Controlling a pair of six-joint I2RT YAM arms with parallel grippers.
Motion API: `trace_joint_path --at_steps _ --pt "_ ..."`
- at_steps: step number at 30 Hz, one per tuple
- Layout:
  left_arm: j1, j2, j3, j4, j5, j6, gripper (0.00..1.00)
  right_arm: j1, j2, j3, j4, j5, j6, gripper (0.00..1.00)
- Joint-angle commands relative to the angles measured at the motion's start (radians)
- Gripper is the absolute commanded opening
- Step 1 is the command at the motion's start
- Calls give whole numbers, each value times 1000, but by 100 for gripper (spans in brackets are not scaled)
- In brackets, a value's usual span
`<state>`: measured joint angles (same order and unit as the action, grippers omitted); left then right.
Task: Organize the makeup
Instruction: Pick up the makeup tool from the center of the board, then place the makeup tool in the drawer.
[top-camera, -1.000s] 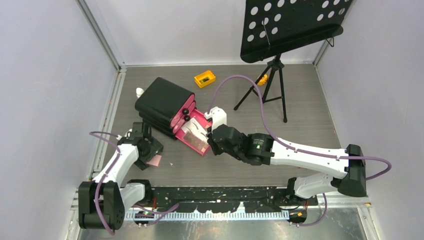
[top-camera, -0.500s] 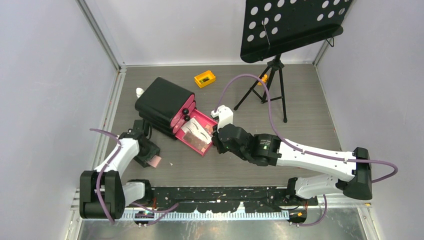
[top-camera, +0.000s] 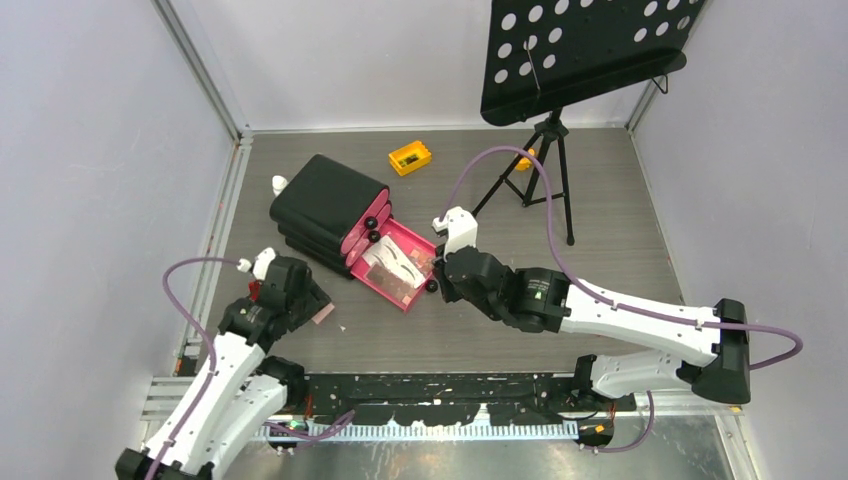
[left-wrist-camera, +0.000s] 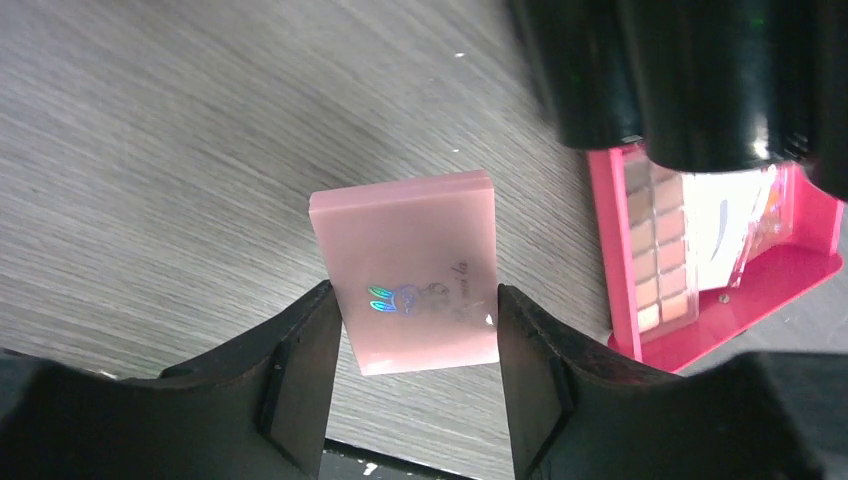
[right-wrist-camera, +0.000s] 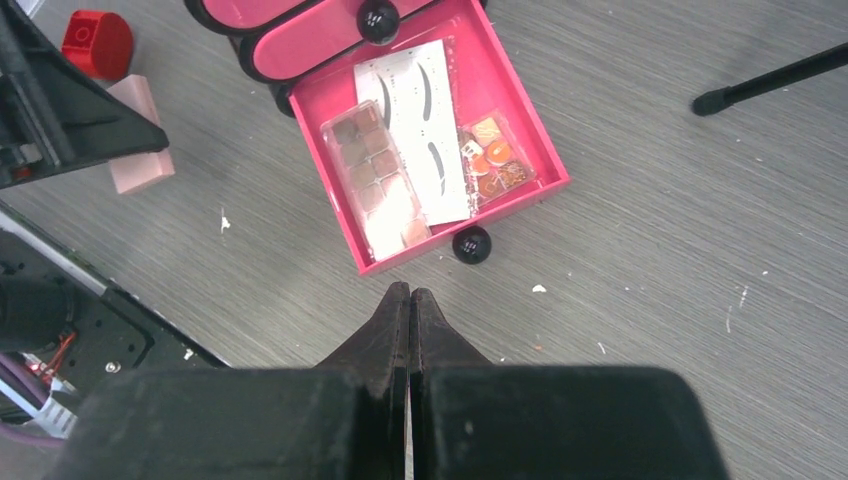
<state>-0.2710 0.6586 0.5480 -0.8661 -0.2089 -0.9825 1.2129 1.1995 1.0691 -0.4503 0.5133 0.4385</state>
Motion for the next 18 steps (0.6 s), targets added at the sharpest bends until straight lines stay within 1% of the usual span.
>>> trace_joint_path --at_steps 1,6,8,9,10,13,15,18 --pt "-203 59 127 -30 -184 15 7 -15 -50 8 -4 69 -15 0" --pt "-522 294 327 41 -433 83 7 -28 -45 10 -68 79 18 0" --pt "-614 394 401 101 -486 171 7 -34 -49 -7 -82 79 45 0" --pt "-636 443 429 148 -484 233 7 -38 -53 -21 -86 77 61 0" --pt "-642 487 449 202 -452 301 7 -40 -55 -33 -92 71 78 0" --pt "-641 636 520 322 -369 488 7 -44 -61 -83 -109 45 123 0" --pt "-635 740 589 319 -359 589 7 -45 -68 -118 -120 24 155 1" --pt "-614 872 661 283 -364 646 7 -45 -85 -165 -126 -7 200 1"
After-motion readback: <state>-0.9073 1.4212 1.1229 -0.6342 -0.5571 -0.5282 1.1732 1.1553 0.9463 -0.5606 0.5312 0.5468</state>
